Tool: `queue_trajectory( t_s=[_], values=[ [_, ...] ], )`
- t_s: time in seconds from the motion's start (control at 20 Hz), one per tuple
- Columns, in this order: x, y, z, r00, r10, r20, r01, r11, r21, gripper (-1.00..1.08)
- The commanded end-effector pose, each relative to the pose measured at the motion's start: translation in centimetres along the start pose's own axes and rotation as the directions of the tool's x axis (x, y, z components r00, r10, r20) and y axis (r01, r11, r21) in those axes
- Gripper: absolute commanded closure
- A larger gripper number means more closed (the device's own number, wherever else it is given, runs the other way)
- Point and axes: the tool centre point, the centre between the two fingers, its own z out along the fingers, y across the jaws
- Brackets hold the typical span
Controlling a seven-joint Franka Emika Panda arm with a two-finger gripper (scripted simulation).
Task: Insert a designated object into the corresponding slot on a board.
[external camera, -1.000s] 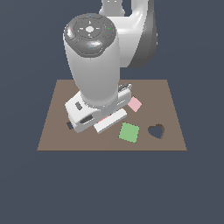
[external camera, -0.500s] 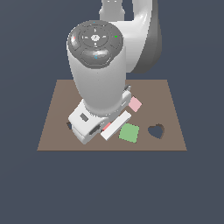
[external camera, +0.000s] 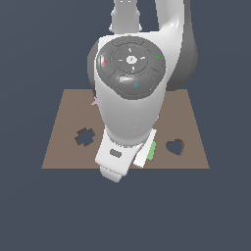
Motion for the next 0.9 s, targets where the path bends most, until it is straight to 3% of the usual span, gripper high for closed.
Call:
queue_trajectory(
  t_s=[0.0,0.2,0.4,0.6,0.85],
  values=[
    [1.3,0.3,-0.1,0.994,-0.113,0.0,0.113,0.994,0.0,1.08],
    [3.3,0.4,-0.2,0.957,-0.291,0.0,0.291,0.957,-0.001,1.08],
    [5.4,0.2,-0.3,0.888,-0.461,0.0,0.461,0.888,-0.001,1.08],
    [7.4,-0.5,-0.4,0.791,-0.612,0.0,0.612,0.791,-0.001,1.08],
    [9.6,-1.8,-0.5,0.639,-0.769,0.0,0.769,0.639,-0.001,1.08]
  ],
)
